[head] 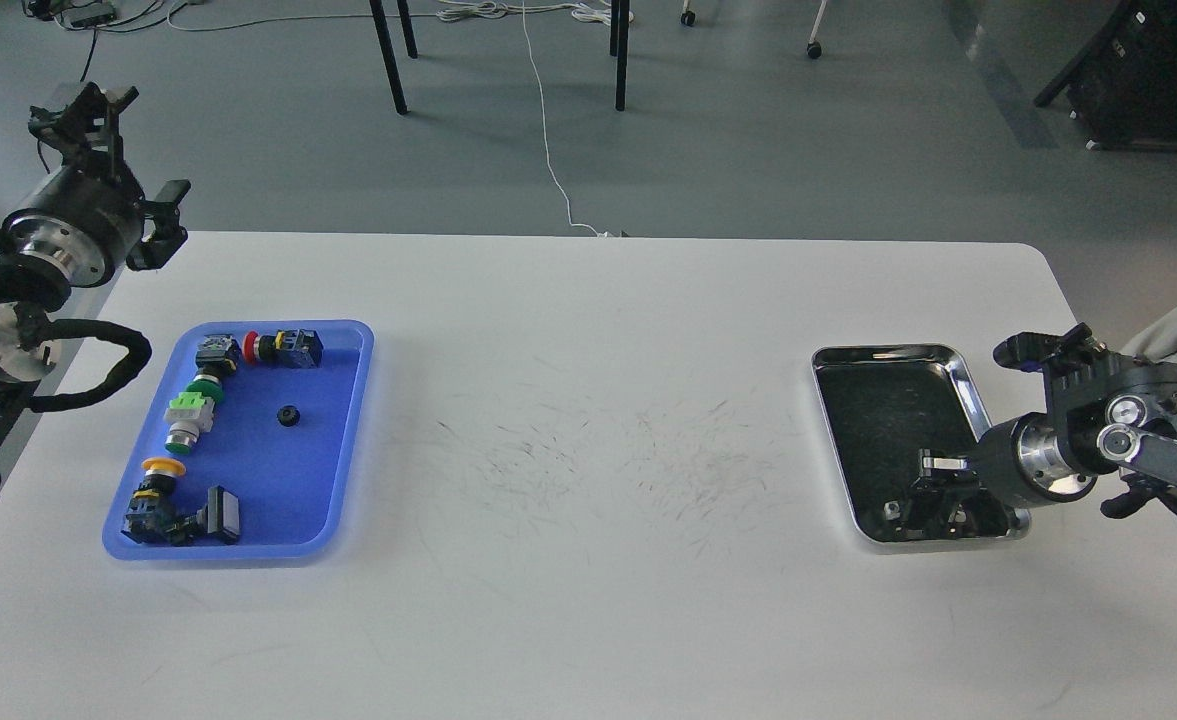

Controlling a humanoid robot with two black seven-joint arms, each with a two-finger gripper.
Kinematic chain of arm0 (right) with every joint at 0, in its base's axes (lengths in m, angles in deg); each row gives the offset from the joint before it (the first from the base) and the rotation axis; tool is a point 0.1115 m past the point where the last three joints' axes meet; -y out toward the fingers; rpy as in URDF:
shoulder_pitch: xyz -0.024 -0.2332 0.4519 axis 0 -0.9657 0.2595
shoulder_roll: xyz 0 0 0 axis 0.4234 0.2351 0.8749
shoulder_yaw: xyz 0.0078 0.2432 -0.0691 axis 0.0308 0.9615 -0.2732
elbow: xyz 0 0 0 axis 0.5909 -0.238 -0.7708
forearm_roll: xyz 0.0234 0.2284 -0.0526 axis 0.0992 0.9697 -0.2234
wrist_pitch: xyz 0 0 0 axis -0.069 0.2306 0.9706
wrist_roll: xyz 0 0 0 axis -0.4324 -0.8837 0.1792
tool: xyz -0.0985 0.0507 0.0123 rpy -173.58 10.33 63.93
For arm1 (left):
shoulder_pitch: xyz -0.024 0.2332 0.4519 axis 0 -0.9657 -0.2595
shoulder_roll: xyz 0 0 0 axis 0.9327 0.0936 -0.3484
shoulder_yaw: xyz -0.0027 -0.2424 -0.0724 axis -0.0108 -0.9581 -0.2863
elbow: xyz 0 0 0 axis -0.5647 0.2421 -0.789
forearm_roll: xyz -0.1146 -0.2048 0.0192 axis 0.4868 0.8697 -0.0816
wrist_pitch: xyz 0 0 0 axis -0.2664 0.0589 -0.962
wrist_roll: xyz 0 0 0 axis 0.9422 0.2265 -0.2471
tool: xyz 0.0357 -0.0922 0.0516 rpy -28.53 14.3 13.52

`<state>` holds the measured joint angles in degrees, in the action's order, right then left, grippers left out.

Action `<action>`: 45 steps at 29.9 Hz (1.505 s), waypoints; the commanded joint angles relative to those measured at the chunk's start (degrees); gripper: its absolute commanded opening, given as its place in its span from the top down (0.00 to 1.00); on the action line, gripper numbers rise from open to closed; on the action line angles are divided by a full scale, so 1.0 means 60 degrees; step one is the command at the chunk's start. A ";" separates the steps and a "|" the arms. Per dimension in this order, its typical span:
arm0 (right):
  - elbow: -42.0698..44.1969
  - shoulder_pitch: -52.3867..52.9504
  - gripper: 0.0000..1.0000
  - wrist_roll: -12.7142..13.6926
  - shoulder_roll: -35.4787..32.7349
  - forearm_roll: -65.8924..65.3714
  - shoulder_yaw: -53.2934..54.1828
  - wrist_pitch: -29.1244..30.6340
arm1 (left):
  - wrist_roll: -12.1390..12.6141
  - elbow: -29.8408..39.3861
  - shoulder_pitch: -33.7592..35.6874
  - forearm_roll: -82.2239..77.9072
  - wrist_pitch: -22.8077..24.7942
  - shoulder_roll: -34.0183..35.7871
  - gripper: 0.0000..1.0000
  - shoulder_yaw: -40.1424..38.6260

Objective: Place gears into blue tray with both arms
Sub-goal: 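Lower the right gripper and grasp another black piece in the metal tray, then carry the second black piece with the right gripper to the table center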

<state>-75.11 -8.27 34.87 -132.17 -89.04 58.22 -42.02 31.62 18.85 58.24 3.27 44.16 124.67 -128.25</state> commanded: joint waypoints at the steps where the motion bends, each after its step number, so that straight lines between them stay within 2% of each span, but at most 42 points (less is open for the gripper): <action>1: 0.0032 0.0002 0.83 -0.0012 0.0000 0.0012 0.0001 0.0001 | 0.0000 -0.0019 -0.0001 0.0000 -0.0010 -0.0013 0.02 0.0000; 3: 0.0032 0.0017 0.96 -0.0012 0.0015 0.0027 0.0001 0.0001 | 0.0000 -0.0019 -0.0001 0.0000 -0.0010 -0.0013 0.02 0.0000; 4: 0.0032 0.0060 0.99 -0.0026 0.0015 0.0042 0.0001 0.0001 | 0.0000 -0.0019 -0.0001 0.0000 -0.0010 -0.0013 0.02 0.0000; 12: -0.0129 0.0996 0.99 -0.0070 0.0015 0.0203 0.0060 0.0001 | 0.0000 -0.0048 -0.0001 -0.0029 -0.0010 -0.0013 0.02 0.0000; 20: -0.0291 0.3178 0.99 -0.0041 0.0175 0.1548 0.0191 0.0001 | 0.0000 -0.0048 -0.0015 -0.0029 -0.0024 -0.0013 0.02 0.0000; 26: -0.0159 0.3562 0.99 -0.0056 0.1828 0.2531 0.1011 0.0001 | 0.0015 -0.0048 0.0014 -0.0029 -0.0010 0.0089 0.02 0.0014; 30: 0.0790 0.3387 0.99 -0.0158 0.3686 0.2882 0.1143 -0.0343 | 0.0015 -0.0034 0.0014 -0.0029 0.0005 0.0235 0.02 0.0015; 39: 0.2666 0.1220 0.98 -0.0275 0.7335 0.2928 0.1729 -0.1588 | 0.0044 0.0010 0.0087 -0.0029 0.0005 0.0573 0.02 0.0014; 45: 0.3092 0.0384 0.98 -0.0290 0.7354 0.2883 0.1759 -0.2043 | 0.0044 0.0010 0.0043 -0.0029 0.0005 0.0573 0.02 0.0029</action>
<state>-57.46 -4.08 33.19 -88.25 -71.66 68.75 -53.02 31.89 18.94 58.77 3.09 44.20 128.15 -128.17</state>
